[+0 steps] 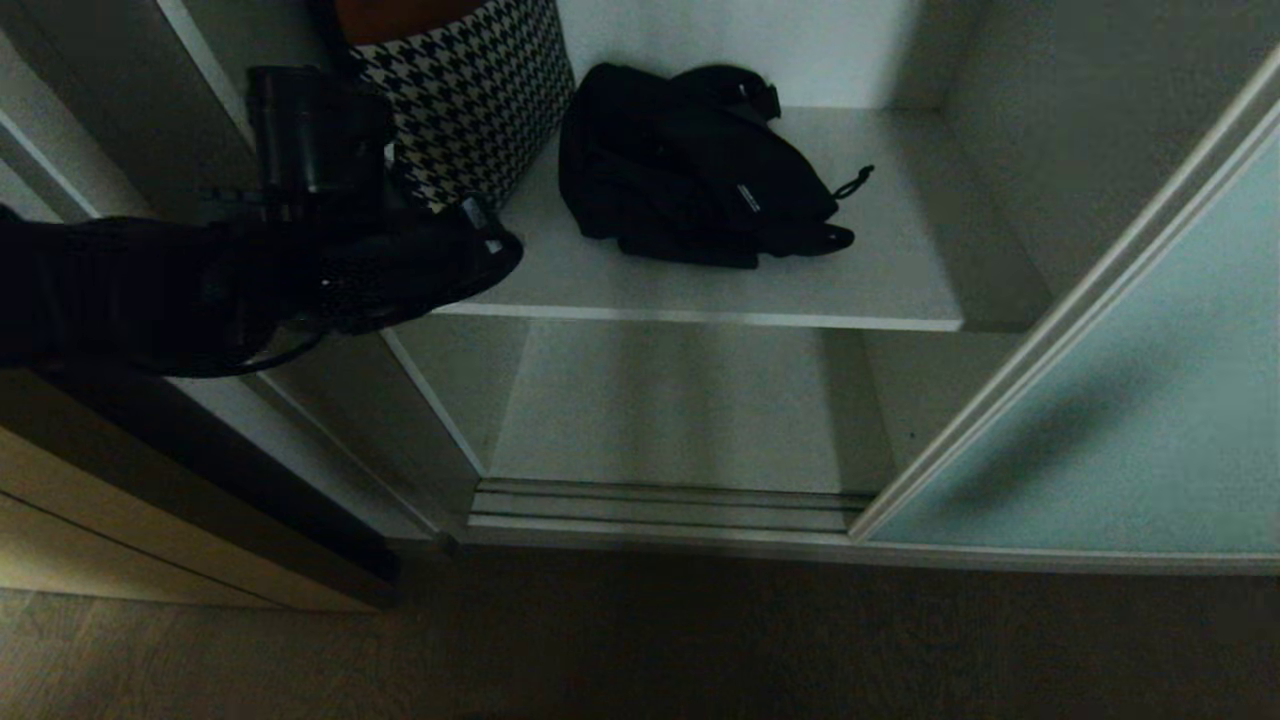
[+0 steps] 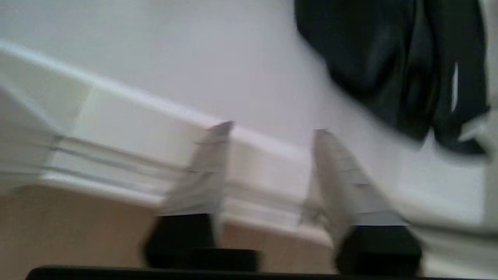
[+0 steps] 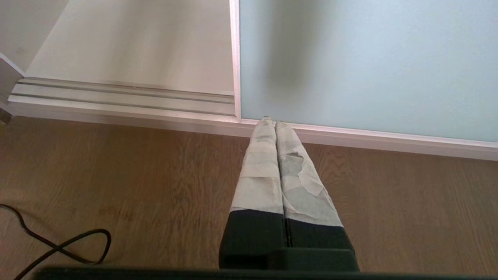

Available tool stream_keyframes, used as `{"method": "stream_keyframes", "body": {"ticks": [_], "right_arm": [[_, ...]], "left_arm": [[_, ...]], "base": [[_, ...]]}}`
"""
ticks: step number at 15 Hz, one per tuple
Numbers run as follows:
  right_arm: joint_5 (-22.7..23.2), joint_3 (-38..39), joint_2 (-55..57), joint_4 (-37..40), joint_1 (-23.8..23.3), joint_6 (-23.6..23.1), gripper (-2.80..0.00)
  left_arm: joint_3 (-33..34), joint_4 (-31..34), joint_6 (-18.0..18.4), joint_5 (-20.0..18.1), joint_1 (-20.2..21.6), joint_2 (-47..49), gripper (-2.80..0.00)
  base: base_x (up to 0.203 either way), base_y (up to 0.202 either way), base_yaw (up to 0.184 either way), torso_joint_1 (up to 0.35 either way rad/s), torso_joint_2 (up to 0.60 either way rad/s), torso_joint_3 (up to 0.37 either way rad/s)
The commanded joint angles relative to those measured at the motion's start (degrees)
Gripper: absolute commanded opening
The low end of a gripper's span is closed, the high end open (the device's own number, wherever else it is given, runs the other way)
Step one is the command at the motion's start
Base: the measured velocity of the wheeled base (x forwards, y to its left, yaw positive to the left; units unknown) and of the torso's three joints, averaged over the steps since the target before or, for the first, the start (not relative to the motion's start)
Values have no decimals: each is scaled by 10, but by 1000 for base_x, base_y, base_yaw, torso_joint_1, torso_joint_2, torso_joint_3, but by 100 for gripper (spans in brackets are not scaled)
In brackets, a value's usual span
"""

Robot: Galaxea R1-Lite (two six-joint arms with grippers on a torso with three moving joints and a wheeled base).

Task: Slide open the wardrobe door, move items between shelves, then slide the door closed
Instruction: Place the bag on the lower shelf

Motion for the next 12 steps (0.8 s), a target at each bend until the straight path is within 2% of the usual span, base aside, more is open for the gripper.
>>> {"method": "stream_keyframes", "body": {"ticks": [1, 4, 6, 8, 12], "right_arm": [[0, 0, 1, 0, 0, 0, -280], [0, 0, 1, 0, 0, 0, -280], [0, 0, 0, 0, 0, 0, -280], [0, 0, 1, 0, 0, 0, -280], [0, 0, 0, 0, 0, 0, -280]], "left_arm": [[-24, -4, -9, -9, -12, 33, 0], [-40, -10, -21, -57, -22, 40, 0], [-37, -26, -17, -84, -22, 58, 0], [-47, -103, -18, -88, -21, 94, 0], [-98, -149, -14, -91, -22, 144, 0]], "base": [[0, 0, 0, 0, 0, 0], [0, 0, 0, 0, 0, 0], [0, 0, 0, 0, 0, 0], [0, 0, 0, 0, 0, 0], [0, 0, 0, 0, 0, 0]]}}
